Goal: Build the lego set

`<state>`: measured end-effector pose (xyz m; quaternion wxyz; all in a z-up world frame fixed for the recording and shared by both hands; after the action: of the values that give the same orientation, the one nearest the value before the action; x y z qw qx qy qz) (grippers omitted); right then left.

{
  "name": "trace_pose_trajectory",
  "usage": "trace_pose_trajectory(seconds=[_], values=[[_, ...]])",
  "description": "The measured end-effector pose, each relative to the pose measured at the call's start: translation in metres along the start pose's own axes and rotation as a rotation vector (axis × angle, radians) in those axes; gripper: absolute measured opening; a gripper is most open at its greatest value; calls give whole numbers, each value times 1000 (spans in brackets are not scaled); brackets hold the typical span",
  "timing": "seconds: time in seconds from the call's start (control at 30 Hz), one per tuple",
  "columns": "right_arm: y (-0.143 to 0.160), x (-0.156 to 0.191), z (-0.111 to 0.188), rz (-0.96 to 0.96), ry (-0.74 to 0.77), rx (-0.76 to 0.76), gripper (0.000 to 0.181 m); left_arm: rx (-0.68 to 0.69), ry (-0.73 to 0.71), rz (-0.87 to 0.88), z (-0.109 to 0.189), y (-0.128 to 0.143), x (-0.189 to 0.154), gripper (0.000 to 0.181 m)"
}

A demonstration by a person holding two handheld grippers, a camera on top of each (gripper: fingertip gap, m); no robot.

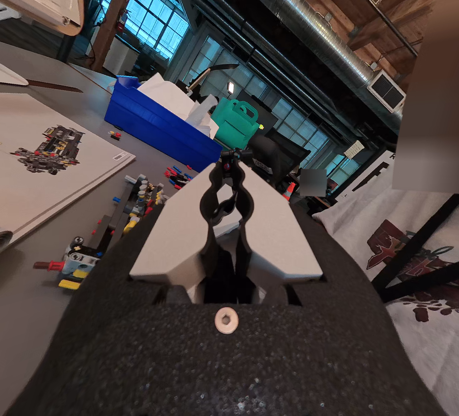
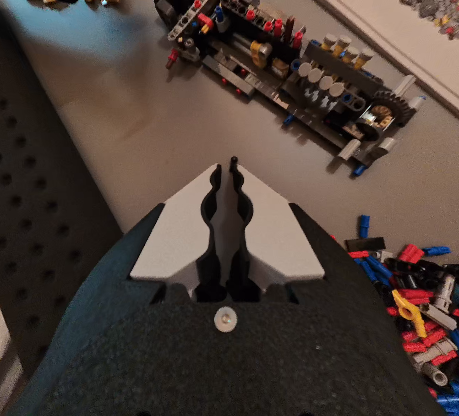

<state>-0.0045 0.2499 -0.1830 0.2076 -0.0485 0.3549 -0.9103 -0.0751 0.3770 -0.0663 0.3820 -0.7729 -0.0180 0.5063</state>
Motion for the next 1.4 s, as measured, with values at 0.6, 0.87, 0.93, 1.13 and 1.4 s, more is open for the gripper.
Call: trace_pose_trajectory(seconds=[0.6,0.87,0.93,1.13,1.4], values=[[-16,-11,-6,155,-41,0,11,-22,-10,46,4,-5,4,6],[-13,-24,-11,111,-96,82,12,-3,-9,49,0,0,4,5],[-13,-23,-12,85,-90,92,12,-1,-12,41,1,0,3,5],[-10,-20,-10,92,-51,115,8,-8,-9,50,2,-2,3,5],[-14,-21,-10,73,-31,61,3,1,-15,49,-2,2,3,5]])
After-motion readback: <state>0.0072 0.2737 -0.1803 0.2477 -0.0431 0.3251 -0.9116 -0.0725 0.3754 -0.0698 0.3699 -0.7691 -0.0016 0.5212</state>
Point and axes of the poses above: each gripper's, where its closed fingertips meet, z back along the fingers, y out of its underside, x = y × z across the jaws, the point moved 3 cm from there along z, back along the fingers, and after that the axes turned 15 degrees about z, right-handed, at the moved point
